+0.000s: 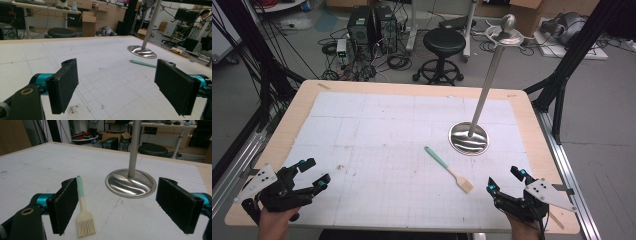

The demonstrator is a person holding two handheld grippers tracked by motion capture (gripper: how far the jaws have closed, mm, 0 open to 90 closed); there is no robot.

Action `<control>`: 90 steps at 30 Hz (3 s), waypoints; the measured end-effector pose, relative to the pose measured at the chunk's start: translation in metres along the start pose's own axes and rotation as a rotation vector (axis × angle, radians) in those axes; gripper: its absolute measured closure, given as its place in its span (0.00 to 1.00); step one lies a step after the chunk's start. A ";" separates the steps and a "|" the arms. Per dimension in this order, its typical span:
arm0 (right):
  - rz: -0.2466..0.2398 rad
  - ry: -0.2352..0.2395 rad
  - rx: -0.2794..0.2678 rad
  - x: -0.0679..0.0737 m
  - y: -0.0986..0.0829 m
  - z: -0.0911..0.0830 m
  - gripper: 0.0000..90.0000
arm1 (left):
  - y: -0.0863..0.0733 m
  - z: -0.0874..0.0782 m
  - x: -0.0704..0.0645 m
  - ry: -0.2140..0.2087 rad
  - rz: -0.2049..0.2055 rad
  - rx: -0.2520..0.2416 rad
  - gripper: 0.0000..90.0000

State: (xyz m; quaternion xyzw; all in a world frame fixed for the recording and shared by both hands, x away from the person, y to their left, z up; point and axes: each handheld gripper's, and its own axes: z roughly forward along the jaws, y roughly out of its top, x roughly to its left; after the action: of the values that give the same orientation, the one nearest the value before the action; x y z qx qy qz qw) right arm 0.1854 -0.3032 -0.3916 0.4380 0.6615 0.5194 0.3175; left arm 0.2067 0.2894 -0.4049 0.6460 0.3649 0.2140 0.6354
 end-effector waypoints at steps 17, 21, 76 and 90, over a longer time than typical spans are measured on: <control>0.026 -0.005 0.001 0.002 -0.002 0.005 0.28 | -0.001 0.003 0.000 -0.002 -0.009 0.006 0.22; 0.001 0.014 0.016 0.004 -0.001 0.013 0.36 | -0.002 0.004 0.000 -0.010 -0.001 0.020 0.23; -0.156 0.186 0.489 0.035 -0.010 0.174 1.00 | -0.004 0.007 0.000 -0.013 -0.011 0.043 0.24; -0.224 0.373 0.518 0.064 -0.002 0.194 0.99 | -0.004 0.006 0.001 -0.012 -0.008 0.043 0.25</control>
State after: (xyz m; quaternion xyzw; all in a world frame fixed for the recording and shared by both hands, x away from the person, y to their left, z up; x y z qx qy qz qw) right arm 0.3282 -0.1661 -0.4418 0.3262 0.8622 0.3671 0.1242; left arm 0.2109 0.2858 -0.4093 0.6594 0.3683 0.1996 0.6243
